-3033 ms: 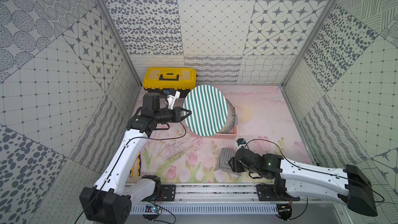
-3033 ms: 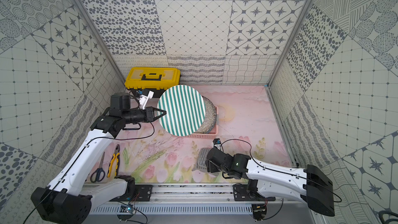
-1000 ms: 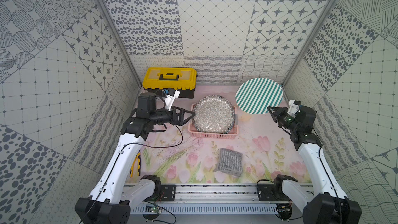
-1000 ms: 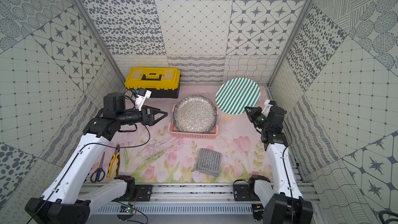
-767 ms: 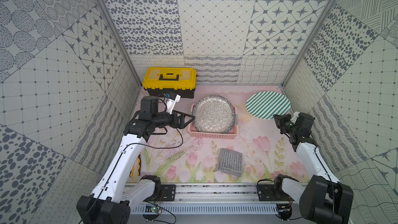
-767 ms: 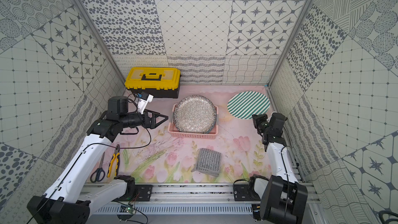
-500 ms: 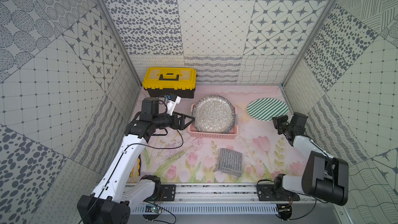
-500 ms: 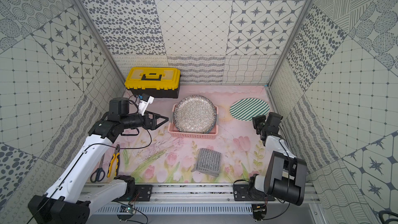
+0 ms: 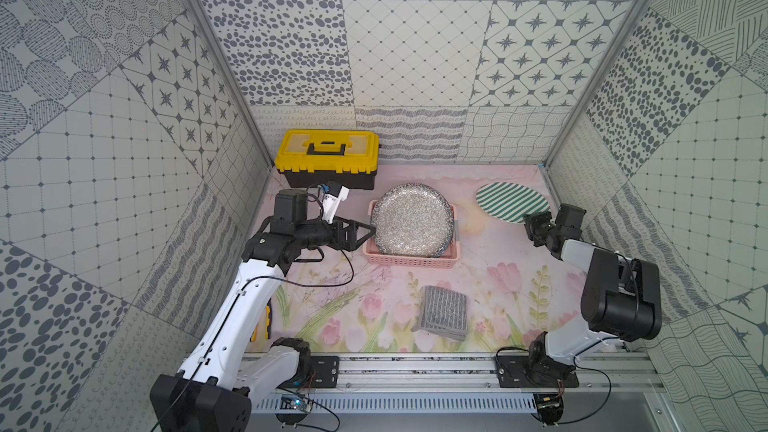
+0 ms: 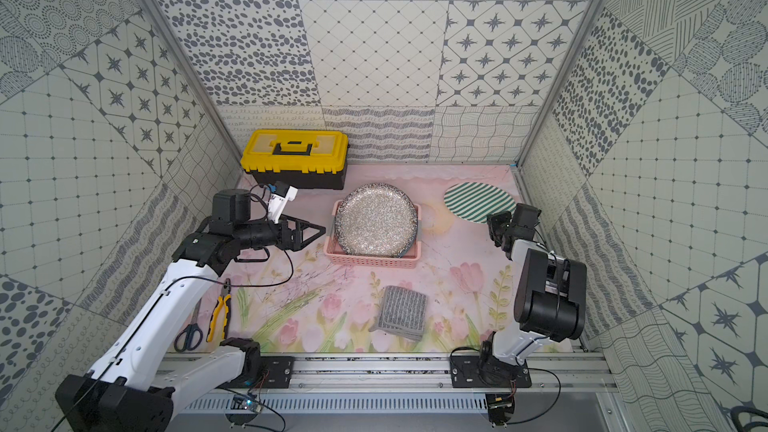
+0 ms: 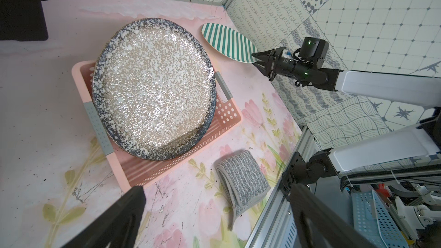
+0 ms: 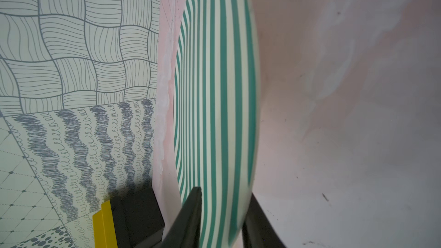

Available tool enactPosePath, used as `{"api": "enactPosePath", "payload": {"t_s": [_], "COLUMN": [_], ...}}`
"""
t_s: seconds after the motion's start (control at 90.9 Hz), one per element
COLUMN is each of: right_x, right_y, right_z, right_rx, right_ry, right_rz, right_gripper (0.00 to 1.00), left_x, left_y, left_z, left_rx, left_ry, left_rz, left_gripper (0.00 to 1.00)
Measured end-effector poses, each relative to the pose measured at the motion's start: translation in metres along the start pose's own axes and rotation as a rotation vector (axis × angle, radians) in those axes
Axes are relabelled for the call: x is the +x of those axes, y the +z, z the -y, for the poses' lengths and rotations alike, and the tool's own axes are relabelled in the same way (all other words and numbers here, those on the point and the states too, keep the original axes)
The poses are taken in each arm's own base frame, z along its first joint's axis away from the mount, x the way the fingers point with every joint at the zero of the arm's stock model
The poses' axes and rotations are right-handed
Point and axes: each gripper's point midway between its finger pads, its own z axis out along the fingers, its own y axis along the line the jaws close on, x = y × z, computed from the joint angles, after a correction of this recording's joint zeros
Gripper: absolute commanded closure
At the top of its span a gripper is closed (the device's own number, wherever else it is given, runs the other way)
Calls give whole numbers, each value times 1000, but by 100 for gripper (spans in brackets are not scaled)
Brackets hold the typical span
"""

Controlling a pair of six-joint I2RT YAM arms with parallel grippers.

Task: Wipe the wet plate dry
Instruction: Place the plate at the center of the board.

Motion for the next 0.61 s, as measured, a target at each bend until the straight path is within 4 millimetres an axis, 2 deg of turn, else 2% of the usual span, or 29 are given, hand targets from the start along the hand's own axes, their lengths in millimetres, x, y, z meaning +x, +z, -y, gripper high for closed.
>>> {"api": "enactPosePath", "payload": {"t_s": [0.088,0.198,0.308,0.418,0.605], "right_x": [3,8,12,15,23], "right_y": [1,1,-5,-21,-57], "right_z": [6,9,11,-2,-37], "right_rx": [23,42,61,41,-41], "right_ry": [-8,-24,-45,-86,-185], "right_rz": [-9,-21,-30,-22,-12], "right_gripper": [63,56,41,32,31], "left_x": [1,2,4,4,5], "left_y": [0,1,1,2,2], "left_z": [-1,-2,-3,-3,-4], "left_rx": [-4,-5,-5,-6,-8], "left_ry": [-2,-3,-4,-5,-2], "left_rz": [-1,-2,-3,-2,1], "left_gripper": [0,0,0,0,0]}}
